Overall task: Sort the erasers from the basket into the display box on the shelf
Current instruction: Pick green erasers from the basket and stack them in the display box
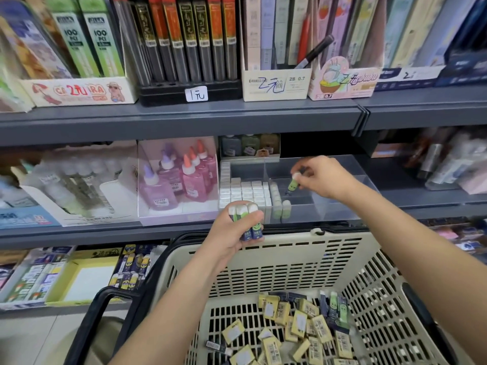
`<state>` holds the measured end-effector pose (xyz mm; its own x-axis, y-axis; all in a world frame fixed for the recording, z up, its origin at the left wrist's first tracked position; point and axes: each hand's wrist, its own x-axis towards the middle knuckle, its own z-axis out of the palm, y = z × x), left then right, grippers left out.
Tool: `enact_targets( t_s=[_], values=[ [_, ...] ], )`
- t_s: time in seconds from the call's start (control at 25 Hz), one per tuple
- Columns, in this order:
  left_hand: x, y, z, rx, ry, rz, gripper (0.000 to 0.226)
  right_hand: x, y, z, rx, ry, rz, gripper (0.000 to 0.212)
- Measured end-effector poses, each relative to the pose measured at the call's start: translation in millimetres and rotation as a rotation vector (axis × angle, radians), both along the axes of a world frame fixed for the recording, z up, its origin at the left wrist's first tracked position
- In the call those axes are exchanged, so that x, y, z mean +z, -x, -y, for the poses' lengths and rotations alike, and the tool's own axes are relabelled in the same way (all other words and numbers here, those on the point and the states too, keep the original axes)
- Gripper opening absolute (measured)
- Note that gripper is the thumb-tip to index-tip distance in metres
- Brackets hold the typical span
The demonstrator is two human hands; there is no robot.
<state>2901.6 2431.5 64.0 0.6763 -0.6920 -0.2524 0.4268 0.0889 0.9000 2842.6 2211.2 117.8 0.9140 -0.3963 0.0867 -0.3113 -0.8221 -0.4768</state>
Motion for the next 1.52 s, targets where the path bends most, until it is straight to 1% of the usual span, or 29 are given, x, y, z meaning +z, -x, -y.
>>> enact_targets(
  t_s=[0.04, 0.24, 0.36, 0.48, 0.56, 0.64, 0.68, 0.72, 0.76, 0.8, 0.84, 0.88, 0.92, 1.08, 1.16, 1.2, 1.32, 1.36, 1.4, 1.48, 1.52],
  values=[
    [0.2, -0.4, 0.3, -0.002, -0.001, -0.004, 0.019, -3.3, -0.6, -3.6, 0.027, 0.023, -0.039, 0.009],
    [0.4, 0.2, 1.9, -0.015, -0.019, -0.009, 0.021, -22.2, -5.5, -18.8, 0.140, -0.007, -0.257, 0.024],
    [1.8, 1.6, 4.1, -0.021, -0.021, -0.007, 0.021, -21.8, -1.8, -12.7, 0.119, -0.135, -0.270, 0.029],
    [4.2, 6.7, 10.3, -0.046, -0.019, -0.019, 0.020, -22.6, -1.5, -11.8, 0.139, -0.109, -0.288, 0.030],
    [6.2, 10.8, 14.8, -0.057, -0.001, -0.067, 0.018, -22.2, -0.6, -13.1, 0.159, -0.082, -0.323, 0.031],
    [7.8, 13.0, 17.5, -0.058, 0.002, -0.118, 0.019, -20.0, 3.0, -15.2, 0.168, 0.010, -0.303, 0.032],
    [8.1, 13.4, 18.2, -0.061, -0.002, -0.122, 0.019, -17.8, 6.2, -17.5, 0.152, 0.067, -0.229, 0.031],
    [8.1, 13.4, 18.7, -0.066, -0.002, -0.116, 0.019, -15.3, 9.9, -21.6, 0.129, 0.097, -0.116, 0.030],
    [8.1, 13.8, 19.1, -0.074, 0.002, -0.109, 0.019, -12.8, 14.3, -26.5, 0.110, 0.065, 0.003, 0.028],
    [8.2, 14.5, 20.1, -0.082, 0.007, -0.104, 0.019, -10.6, 19.0, -31.9, 0.110, -0.028, 0.082, 0.025],
    [8.7, 15.4, 21.3, -0.091, 0.014, -0.104, 0.020, -8.6, 23.3, -38.1, 0.133, -0.158, 0.115, 0.023],
    [9.0, 16.6, 22.8, -0.103, 0.023, -0.106, 0.021, -8.1, 27.7, -45.0, 0.160, -0.283, 0.108, 0.020],
    [8.8, 18.0, 23.7, -0.115, 0.034, -0.108, 0.022, -9.2, 31.2, -50.7, 0.180, -0.366, 0.083, 0.016],
    [4.9, 23.0, 22.9, -0.155, 0.035, -0.088, 0.021, -13.6, 37.5, -55.3, 0.144, -0.501, 0.063, 0.014],
    [4.1, 22.2, 21.8, -0.116, 0.027, -0.077, 0.017, -11.1, 38.6, -51.3, 0.118, -0.583, 0.089, 0.008],
    [4.0, 20.3, 21.1, -0.080, 0.021, -0.062, 0.015, -8.1, 38.5, -47.2, 0.104, -0.590, 0.110, 0.008],
    [4.9, 11.9, 16.9, -0.002, 0.016, -0.008, 0.011, 0.3, 30.6, -26.3, -0.032, -0.565, 0.249, 0.012],
    [4.9, 9.9, 15.1, 0.000, 0.023, 0.006, 0.010, 2.5, 25.7, -19.2, -0.107, -0.503, 0.289, 0.015],
    [4.9, 8.6, 13.2, -0.003, 0.025, 0.017, 0.009, 2.6, 19.7, -13.1, -0.169, -0.399, 0.303, 0.016],
    [4.0, 8.2, 10.9, -0.011, 0.018, 0.023, 0.007, -2.4, 7.6, -7.6, -0.196, -0.188, 0.236, 0.014],
    [2.8, 8.5, 10.3, -0.016, 0.015, 0.021, 0.007, -7.1, 1.8, -8.2, -0.171, -0.139, 0.174, 0.010]
  ],
)
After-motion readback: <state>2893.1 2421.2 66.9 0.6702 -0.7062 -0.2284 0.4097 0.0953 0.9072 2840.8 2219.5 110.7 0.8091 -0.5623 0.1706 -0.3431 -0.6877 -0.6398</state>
